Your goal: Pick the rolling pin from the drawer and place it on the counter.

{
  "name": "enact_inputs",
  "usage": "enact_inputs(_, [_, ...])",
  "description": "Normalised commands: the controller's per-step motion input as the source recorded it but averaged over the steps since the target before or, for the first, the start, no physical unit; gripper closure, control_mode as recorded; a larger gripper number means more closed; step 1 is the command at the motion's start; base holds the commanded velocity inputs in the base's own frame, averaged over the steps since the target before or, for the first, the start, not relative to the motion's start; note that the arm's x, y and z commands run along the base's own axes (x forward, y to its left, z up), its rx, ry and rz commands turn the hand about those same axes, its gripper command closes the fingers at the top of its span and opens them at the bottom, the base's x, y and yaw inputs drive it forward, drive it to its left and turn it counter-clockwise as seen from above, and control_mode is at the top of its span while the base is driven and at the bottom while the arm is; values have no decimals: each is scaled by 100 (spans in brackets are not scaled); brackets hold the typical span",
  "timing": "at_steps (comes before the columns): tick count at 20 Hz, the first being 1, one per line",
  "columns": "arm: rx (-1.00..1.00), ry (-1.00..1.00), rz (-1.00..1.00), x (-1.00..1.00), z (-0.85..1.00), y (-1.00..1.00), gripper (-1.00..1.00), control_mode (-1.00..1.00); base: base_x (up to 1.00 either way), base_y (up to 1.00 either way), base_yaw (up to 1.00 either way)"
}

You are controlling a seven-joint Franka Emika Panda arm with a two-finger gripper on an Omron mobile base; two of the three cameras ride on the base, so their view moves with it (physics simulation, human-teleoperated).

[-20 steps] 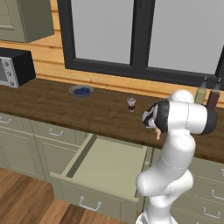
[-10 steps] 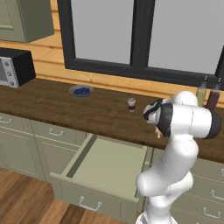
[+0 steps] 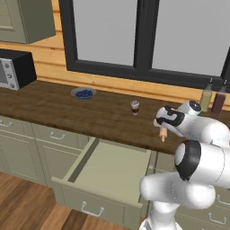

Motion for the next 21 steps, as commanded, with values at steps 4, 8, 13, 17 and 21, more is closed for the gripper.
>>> enact_inputs(4, [10,0,13,-45,93,53,-100,-100,0,0,0])
enact_inputs(8, [5,0,16,-38,100,56,-100,-100,0,0,0])
enact_inputs(13, [0,0,16,-58,93,60,-100,-100,0,0,0])
enact_inputs(17, [0,-3,12,-80,67,52,-100,-100,0,0,0])
enact_inputs(21, [-2,-9,7,-81,40,38,-100,-100,0,0,0])
